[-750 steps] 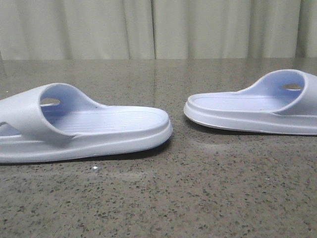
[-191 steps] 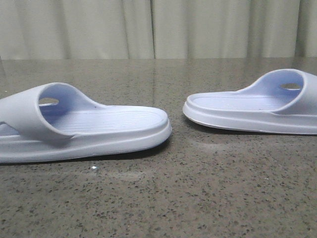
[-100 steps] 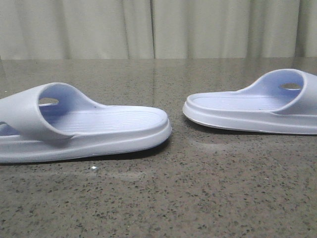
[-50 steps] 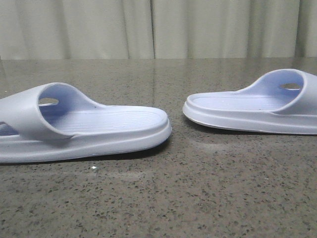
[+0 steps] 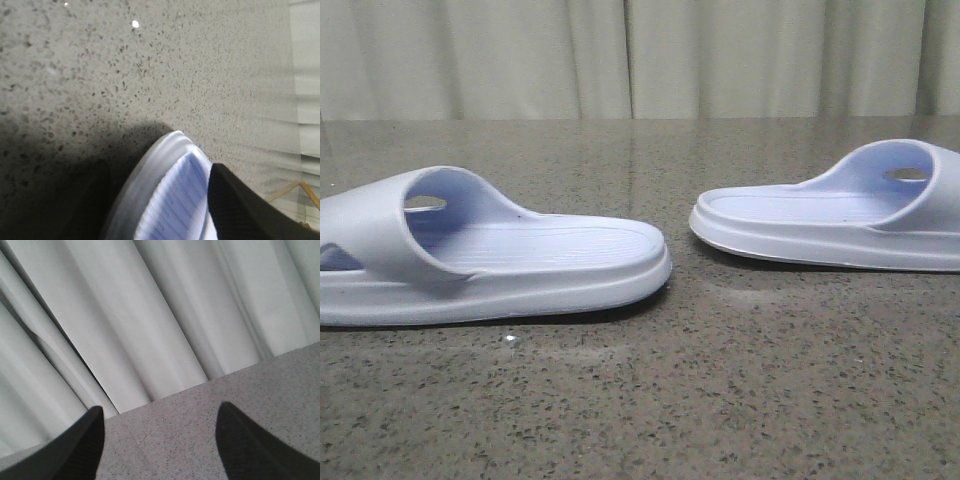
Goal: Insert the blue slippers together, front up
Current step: 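Lower the left gripper onto the slipper's toe edge and close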
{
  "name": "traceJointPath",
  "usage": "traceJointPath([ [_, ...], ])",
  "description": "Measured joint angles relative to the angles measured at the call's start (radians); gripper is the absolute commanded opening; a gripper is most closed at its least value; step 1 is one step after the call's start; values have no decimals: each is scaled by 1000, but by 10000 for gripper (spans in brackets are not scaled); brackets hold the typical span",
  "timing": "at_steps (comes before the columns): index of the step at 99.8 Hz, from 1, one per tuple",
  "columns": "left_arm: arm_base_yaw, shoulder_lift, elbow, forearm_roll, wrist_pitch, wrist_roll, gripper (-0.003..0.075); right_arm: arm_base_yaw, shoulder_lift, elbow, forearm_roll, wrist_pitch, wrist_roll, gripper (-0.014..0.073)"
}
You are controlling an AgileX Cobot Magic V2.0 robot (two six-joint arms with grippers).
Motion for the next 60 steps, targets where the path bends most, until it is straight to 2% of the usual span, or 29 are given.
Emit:
traceJointPath([
  [39, 0, 25, -7, -15, 63, 62, 391, 0, 0, 0, 0, -4, 2, 414],
  [60, 0, 26, -12, 40, 115, 67, 391, 0, 0, 0, 0, -4, 4, 414],
])
